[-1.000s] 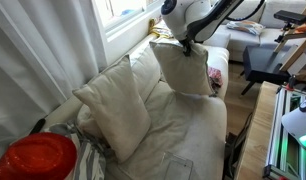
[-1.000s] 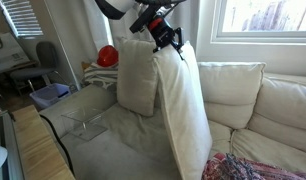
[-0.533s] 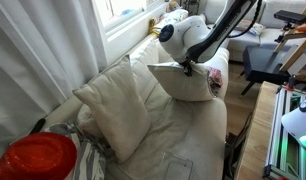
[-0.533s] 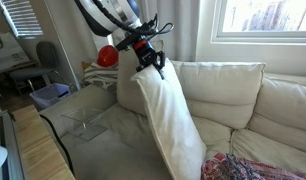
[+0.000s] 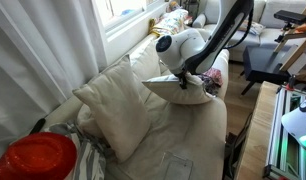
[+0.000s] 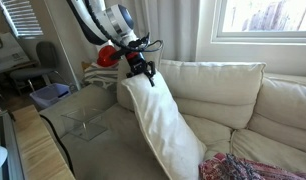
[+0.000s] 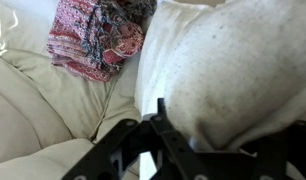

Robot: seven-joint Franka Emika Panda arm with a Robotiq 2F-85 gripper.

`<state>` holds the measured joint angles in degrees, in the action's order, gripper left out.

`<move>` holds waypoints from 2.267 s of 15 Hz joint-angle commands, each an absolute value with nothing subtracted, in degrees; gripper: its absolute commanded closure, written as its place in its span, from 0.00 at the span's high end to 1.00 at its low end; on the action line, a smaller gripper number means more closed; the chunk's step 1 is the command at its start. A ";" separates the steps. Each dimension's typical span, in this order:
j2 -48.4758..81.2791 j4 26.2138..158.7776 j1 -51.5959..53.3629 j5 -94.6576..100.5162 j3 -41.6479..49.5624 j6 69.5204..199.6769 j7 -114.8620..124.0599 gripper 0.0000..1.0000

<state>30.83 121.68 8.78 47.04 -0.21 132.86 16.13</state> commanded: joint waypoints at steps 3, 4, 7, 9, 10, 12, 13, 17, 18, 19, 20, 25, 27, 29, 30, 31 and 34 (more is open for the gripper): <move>35.66 119.66 8.26 43.24 -0.41 136.53 14.66 0.95; 35.84 119.39 7.51 39.71 -1.49 134.72 11.86 1.00; 36.68 119.16 5.32 28.22 -4.47 132.71 2.55 1.00; 37.49 118.32 4.87 21.29 -5.09 131.51 -1.76 1.00; 37.63 118.04 4.34 18.71 -5.58 131.26 -3.84 1.00; 37.56 117.44 1.97 12.55 -7.60 130.19 -10.00 1.00; 37.37 116.31 1.06 9.53 -8.55 126.36 -13.30 1.00; 37.33 113.14 -2.43 0.22 -10.94 118.56 -21.97 1.00; 37.08 112.61 -2.53 -0.73 -10.65 117.64 -22.58 1.00; 36.62 112.15 -2.61 -1.51 -10.37 116.98 -23.04 1.00; 35.95 112.13 -2.77 -2.13 -10.08 117.31 -23.34 1.00; 35.03 111.44 -1.47 -0.28 -8.20 120.99 -21.56 1.00; 34.09 111.45 -1.49 -0.16 -7.81 122.44 -21.40 1.00; 33.83 111.46 -1.46 -0.15 -7.75 122.48 -21.34 1.00; 33.83 111.50 -1.43 -0.15 -7.75 122.51 -21.30 1.00; 33.84 111.53 -1.38 -0.14 -7.75 122.53 -21.26 1.00; 34.89 110.32 -1.16 0.57 -7.28 121.95 -21.01 1.00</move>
